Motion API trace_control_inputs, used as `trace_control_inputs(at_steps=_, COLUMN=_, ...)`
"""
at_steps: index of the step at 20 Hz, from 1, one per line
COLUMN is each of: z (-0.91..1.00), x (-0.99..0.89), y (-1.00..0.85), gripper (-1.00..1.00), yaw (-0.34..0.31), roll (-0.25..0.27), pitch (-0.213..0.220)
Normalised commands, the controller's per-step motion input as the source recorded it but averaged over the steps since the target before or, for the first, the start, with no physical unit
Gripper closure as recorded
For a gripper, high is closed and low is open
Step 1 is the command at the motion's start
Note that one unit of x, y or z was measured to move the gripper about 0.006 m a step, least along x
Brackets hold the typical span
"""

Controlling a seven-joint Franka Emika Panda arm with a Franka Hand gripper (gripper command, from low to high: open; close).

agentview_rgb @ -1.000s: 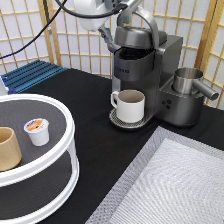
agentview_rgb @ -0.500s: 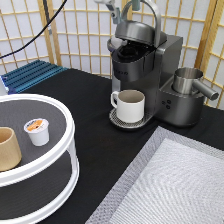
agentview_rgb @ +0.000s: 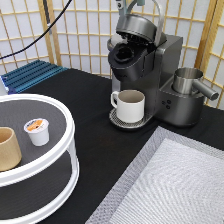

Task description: Make coffee

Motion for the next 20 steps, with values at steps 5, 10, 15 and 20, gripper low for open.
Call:
trace_control_inputs(at_steps=5, z=0.38, x=0.29, y=0.24, gripper=-1.00, yaw=0.024, roll=-0.139, pitch=0.144)
trace_control_inputs(at_steps=10, z=0.46, x=-0.02, y=-0.56, gripper=-1.00, yaw=-0.001, roll=-0.084, pitch=0.035)
trace_control_inputs(at_steps=15, z=0.02, x=-0.14, y=-0.99, gripper=-1.00, yaw=-0.003, roll=-0.004, pitch=0.000)
trace_control_inputs(at_steps=20, z=-0.15, x=-0.18, y=-1.00, gripper=-1.00, yaw=0.000, roll=0.003, pitch=-0.019)
